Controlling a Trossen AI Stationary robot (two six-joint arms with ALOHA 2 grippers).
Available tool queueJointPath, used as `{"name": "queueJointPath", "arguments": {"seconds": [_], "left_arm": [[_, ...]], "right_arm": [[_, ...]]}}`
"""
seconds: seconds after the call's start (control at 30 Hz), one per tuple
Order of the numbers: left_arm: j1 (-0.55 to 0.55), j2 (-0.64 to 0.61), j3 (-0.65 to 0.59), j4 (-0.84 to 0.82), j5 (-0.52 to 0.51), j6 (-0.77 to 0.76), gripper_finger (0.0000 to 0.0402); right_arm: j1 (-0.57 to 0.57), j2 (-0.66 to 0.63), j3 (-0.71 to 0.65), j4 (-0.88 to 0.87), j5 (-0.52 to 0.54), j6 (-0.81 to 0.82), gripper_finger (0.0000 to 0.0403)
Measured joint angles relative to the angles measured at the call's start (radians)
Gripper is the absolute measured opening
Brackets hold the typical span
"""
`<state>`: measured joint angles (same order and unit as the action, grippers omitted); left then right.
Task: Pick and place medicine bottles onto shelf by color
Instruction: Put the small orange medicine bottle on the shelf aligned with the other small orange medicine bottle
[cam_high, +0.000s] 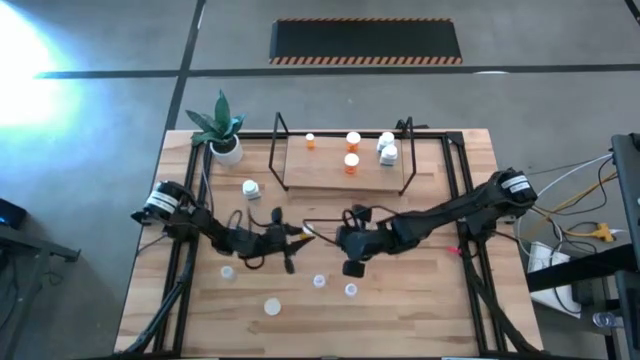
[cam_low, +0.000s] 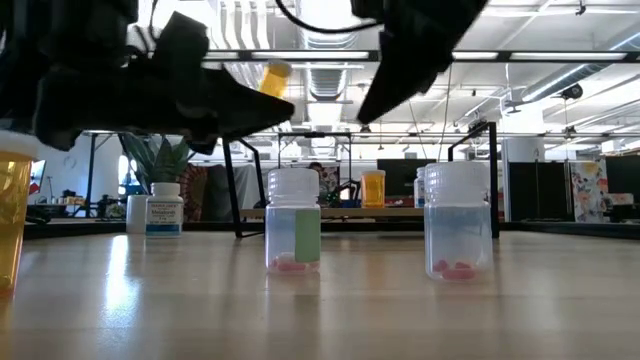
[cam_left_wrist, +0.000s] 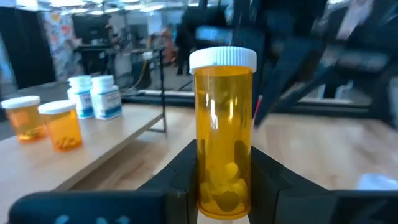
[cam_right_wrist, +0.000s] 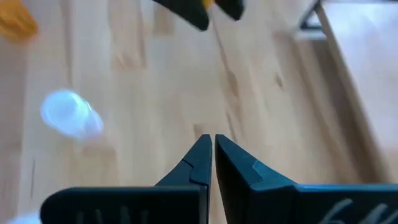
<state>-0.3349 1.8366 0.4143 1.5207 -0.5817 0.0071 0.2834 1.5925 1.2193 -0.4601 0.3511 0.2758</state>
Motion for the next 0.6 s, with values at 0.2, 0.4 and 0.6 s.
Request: {"name": "queueJointPath", "arguments": {"seconds": [0.2,0.4,0.6], "left_arm": [[0.001,-0.014,-0.039,0.052,0.021,-0.001,0.0069],[0.001,-0.015,-0.026,0.050,0.028,0.003,0.0070],[0.001,-0.016,-0.017,0.050,0.031,0.008,0.0070]], "right_arm": [[0.001,0.001,-0.242,0.614,0.000,-0.065,0.0020],[-0.012,0.001,-0.373,1.037,-0.001,-0.117,0.0089],[-0.021,0.036,-0.368,1.130,0.000,-0.206,0.0164]]}}
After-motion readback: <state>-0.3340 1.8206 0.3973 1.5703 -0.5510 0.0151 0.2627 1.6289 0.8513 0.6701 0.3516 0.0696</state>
